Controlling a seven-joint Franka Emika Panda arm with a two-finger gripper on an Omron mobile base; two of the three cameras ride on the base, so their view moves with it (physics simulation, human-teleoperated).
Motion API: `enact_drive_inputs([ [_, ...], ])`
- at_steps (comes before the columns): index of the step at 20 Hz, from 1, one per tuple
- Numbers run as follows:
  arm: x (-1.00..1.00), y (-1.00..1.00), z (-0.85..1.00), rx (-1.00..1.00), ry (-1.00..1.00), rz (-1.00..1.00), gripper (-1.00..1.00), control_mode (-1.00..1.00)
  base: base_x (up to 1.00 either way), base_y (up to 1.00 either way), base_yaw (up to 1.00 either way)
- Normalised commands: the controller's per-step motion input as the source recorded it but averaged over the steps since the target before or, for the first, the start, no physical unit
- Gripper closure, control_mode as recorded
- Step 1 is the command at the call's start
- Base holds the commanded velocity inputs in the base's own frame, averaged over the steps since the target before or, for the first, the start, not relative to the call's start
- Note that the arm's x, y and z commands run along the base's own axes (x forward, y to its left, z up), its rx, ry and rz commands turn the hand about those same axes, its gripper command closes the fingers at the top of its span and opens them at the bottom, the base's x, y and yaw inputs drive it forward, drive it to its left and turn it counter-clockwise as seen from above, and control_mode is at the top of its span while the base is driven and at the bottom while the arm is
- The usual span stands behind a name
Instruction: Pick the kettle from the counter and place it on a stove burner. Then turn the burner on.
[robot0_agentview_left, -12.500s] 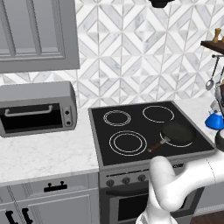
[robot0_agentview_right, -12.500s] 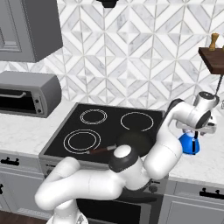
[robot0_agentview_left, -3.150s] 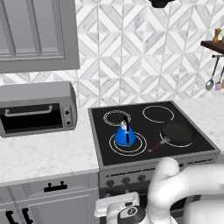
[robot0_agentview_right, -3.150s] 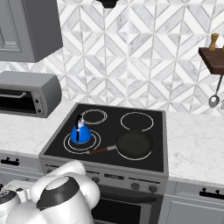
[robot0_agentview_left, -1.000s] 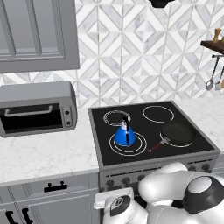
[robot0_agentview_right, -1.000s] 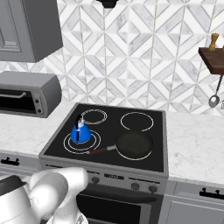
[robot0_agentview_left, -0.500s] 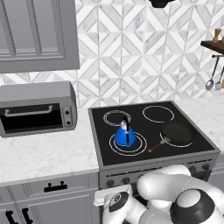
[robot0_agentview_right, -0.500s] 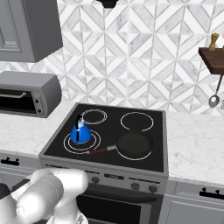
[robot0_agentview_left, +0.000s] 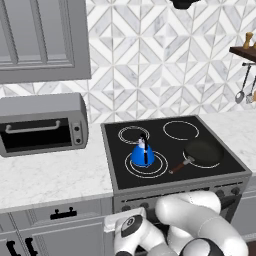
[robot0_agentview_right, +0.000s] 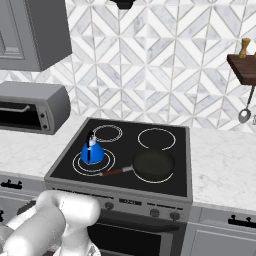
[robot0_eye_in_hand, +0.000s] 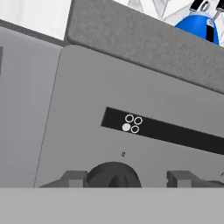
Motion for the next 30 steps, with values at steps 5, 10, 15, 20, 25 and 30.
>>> enact_drive_inputs([
  [5,0.08,0.0,-0.13,0.0,0.0,0.0,1.0,-1.0,0.0,0.0,0.0],
  [10,0.0,0.0,0.0,0.0,-0.01,0.0,1.0,-1.0,0.0,0.0,0.0],
  [15,0.0,0.08,0.0,-0.04,-0.11,0.09,1.0,-1.0,0.0,0.0,0.0],
  [20,-0.01,0.4,0.0,-0.28,-0.11,0.22,1.0,-1.0,0.0,0.0,0.0],
  [25,0.0,0.58,0.0,-0.36,-0.01,0.18,1.0,-1.0,0.0,0.0,0.0],
  [30,0.0,0.68,0.0,-0.4,0.05,0.09,1.0,-1.0,0.0,0.0,0.0],
])
